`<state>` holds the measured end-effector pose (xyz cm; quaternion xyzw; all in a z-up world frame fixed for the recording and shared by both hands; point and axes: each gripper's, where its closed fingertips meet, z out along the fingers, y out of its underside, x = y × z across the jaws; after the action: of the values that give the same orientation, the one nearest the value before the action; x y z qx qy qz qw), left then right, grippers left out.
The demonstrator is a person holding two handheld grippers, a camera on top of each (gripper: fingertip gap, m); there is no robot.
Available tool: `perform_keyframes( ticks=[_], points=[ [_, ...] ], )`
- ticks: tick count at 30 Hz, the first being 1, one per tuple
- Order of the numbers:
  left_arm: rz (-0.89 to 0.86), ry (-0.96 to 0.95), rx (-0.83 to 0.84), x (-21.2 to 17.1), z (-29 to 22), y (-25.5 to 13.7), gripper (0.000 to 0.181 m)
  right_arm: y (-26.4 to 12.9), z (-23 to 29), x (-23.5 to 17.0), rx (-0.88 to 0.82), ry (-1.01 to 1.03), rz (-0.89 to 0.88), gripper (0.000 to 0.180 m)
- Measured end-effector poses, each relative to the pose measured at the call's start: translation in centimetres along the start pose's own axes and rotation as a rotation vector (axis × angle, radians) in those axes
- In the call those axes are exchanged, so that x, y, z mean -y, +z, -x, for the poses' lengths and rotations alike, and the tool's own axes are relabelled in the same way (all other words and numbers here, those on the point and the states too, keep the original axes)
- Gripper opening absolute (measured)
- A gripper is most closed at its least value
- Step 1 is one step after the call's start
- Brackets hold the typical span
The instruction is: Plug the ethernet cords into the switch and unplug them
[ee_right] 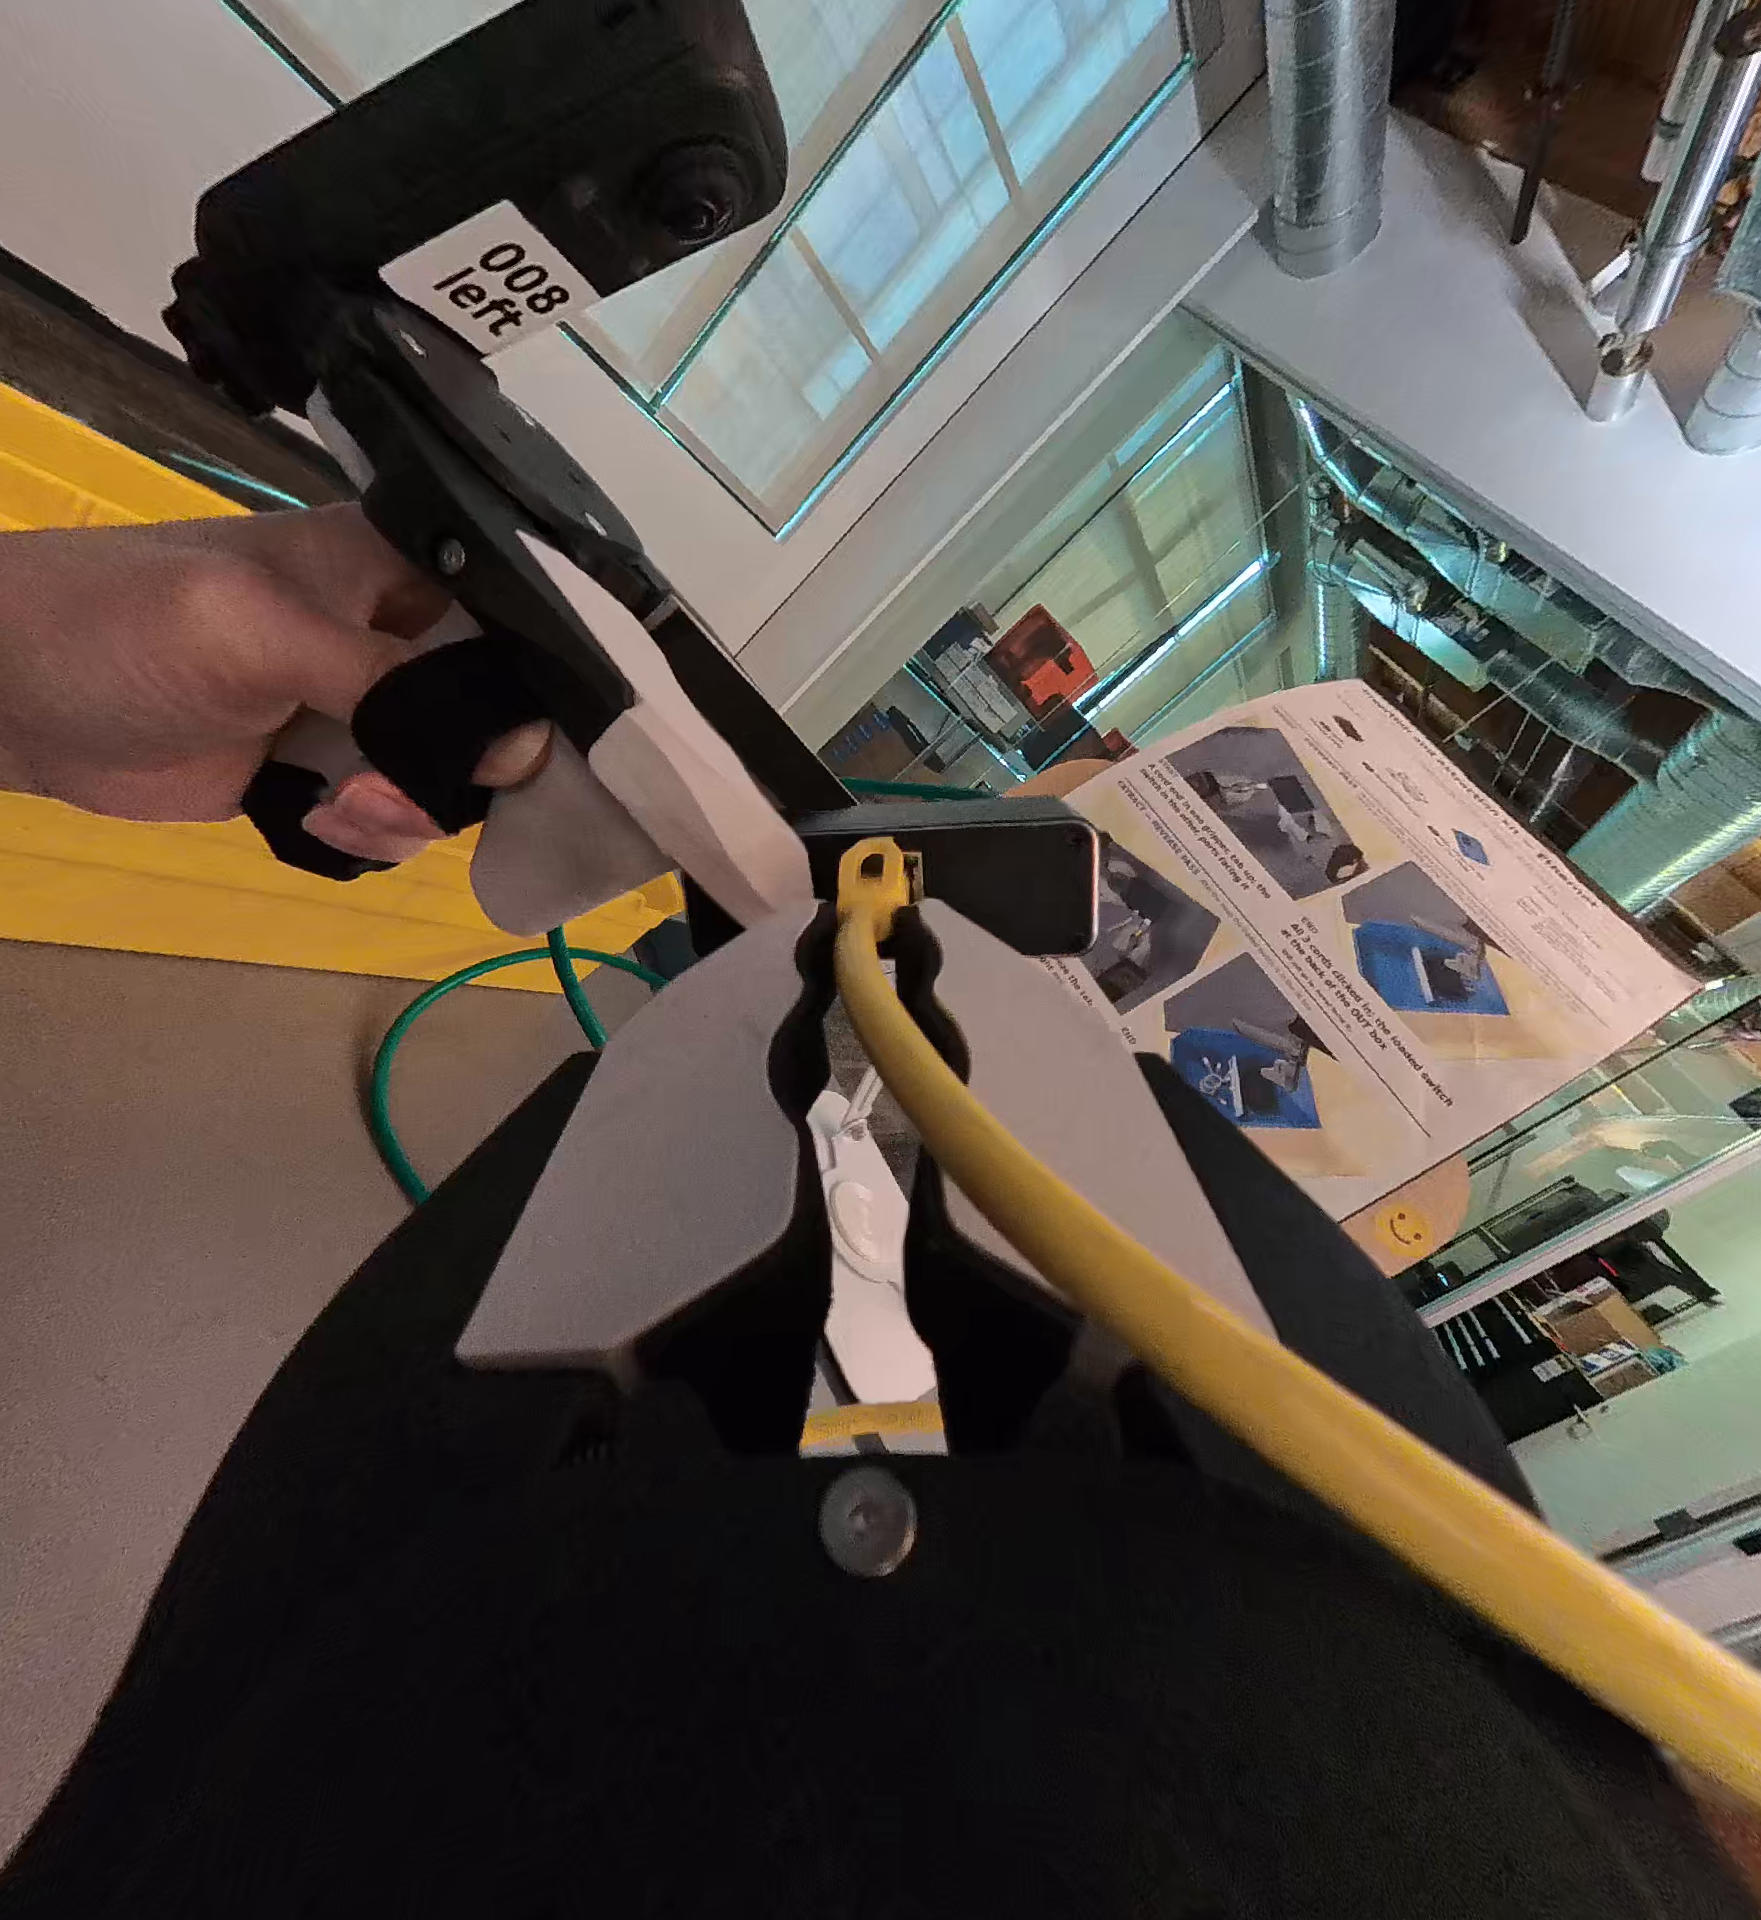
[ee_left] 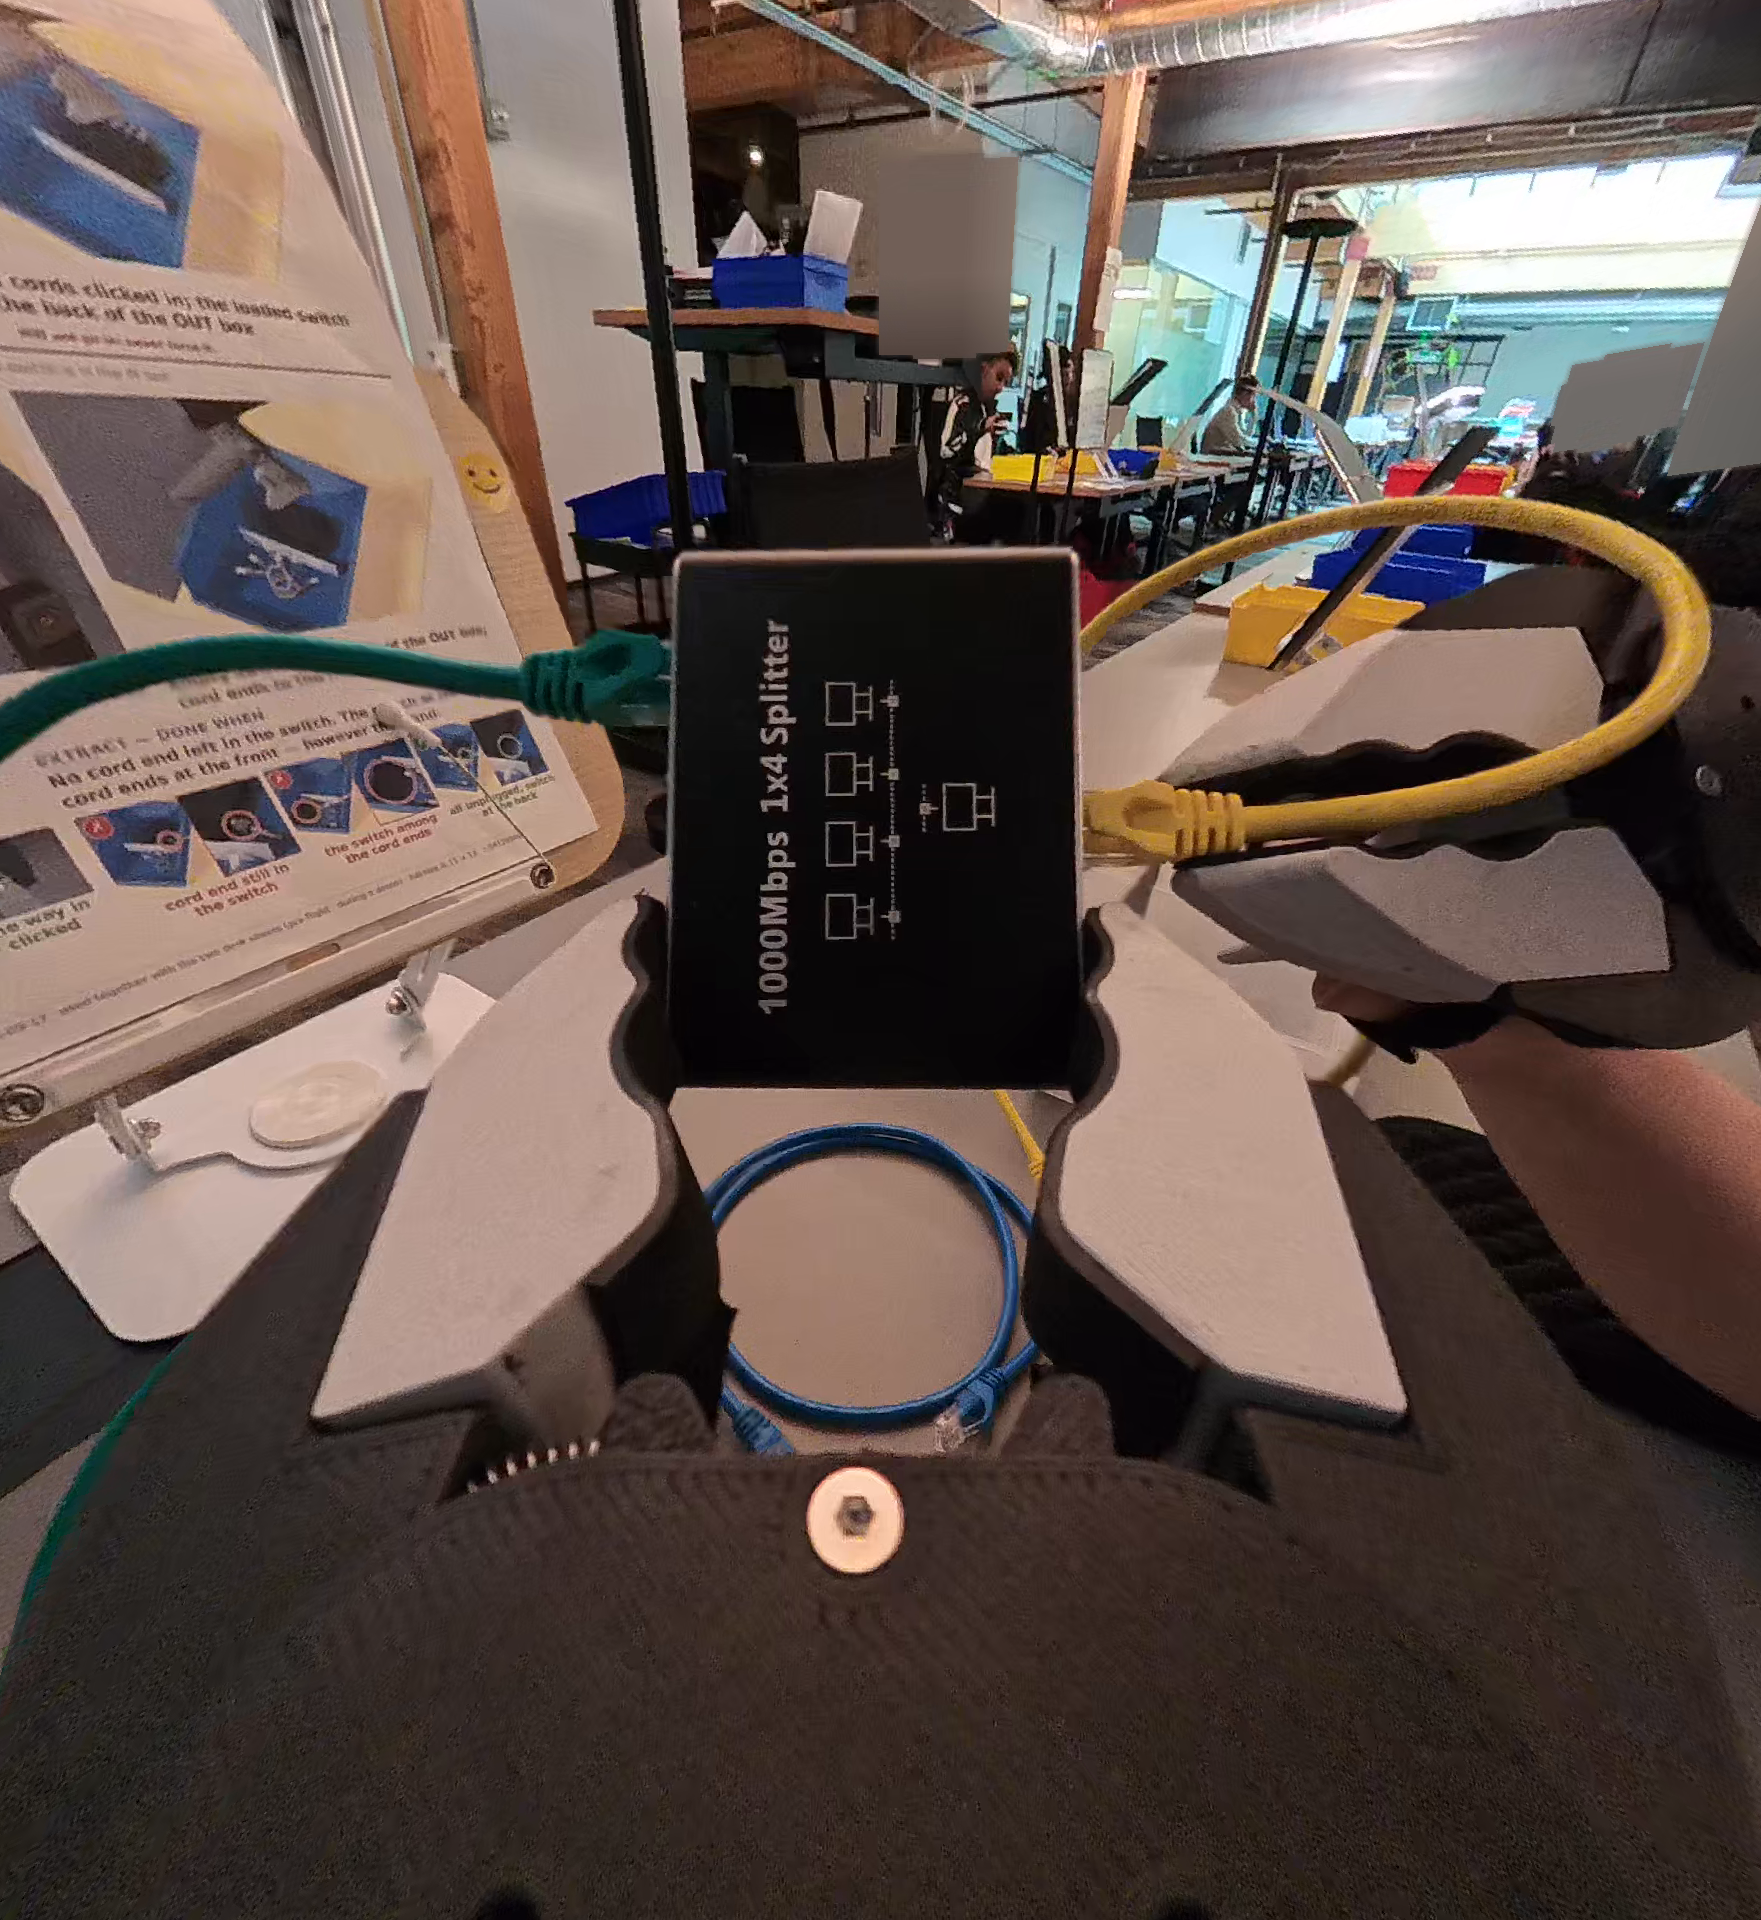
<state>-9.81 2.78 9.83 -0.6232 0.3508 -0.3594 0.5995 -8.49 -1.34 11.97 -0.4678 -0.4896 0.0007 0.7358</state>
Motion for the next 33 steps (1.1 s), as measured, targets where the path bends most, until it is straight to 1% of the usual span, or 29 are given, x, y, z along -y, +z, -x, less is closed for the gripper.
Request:
perform_keyframes(
  ticks=[5,8,10,11,12,14,15,17,19,20,22,24,25,27,29,31,33],
  points=[
    [-0.010,0.010,0.023,0.4,-0.2,-0.1,0.074,-0.3,-0.2,0.4,0.002,0.015,-0.004,0.012],
    [0.044,0.052,0.079,0.2,0.8,-0.2,0.074,0.4,-0.2,-0.7,0.011,0.040,0.055,0.011],
    [0.092,0.074,0.071,0.1,1.2,-0.4,0.074,0.6,0.2,-0.9,0.056,0.062,0.100,0.012],
    [0.126,0.067,0.074,0.0,1.5,-0.7,0.074,0.4,0.5,-1.2,0.096,0.080,0.158,0.011],
    [0.143,0.055,0.085,0.0,2.1,-1.1,0.074,-0.1,1.3,-1.3,0.171,0.109,0.216,0.011],
    [0.190,0.023,0.084,-0.3,3.2,-2.1,0.074,-2.3,4.4,-0.4,0.422,0.234,0.300,0.009],
    [0.238,0.004,0.070,-0.8,3.6,-2.6,0.074,-3.6,5.6,0.7,0.527,0.307,0.308,0.009],
    [0.377,0.004,0.004,-2.4,3.5,-3.7,0.074,-6.7,7.4,3.8,0.732,0.415,0.252,0.008],
    [0.499,0.037,-0.033,-4.1,3.4,-4.6,0.074,-10.4,8.3,6.8,0.912,0.447,0.161,0.008],
    [0.556,0.057,-0.064,-5.1,3.1,-5.1,0.074,-11.8,7.8,8.0,0.941,0.446,0.100,0.008],
    [0.655,0.129,-0.141,-6.9,2.0,-5.7,0.074,-13.8,6.1,8.9,0.906,0.407,-0.008,0.007],
    [0.699,0.197,-0.250,-8.2,0.2,-5.9,0.074,-13.5,3.5,7.0,0.749,0.362,-0.022,0.006],
    [0.711,0.206,-0.312,-8.8,-1.0,-5.9,0.074,-12.7,2.2,5.1,0.667,0.336,0.015,0.006],
    [0.749,0.214,-0.409,-10.0,-3.0,-5.9,0.074,-10.8,1.2,0.4,0.604,0.337,0.141,0.008],
    [0.804,0.240,-0.438,-11.7,-4.1,-5.9,0.074,-8.4,1.6,-4.8,0.609,0.389,0.294,0.009],
    [0.880,0.231,-0.396,-13.6,-4.1,-5.7,0.074,-5.8,3.6,-9.5,0.652,0.434,0.424,0.009],
    [0.934,0.212,-0.350,-15.6,-4.3,-5.9,0.074,-4.2,7.1,-12.3,0.791,0.538,0.513,0.009]
  ],
)
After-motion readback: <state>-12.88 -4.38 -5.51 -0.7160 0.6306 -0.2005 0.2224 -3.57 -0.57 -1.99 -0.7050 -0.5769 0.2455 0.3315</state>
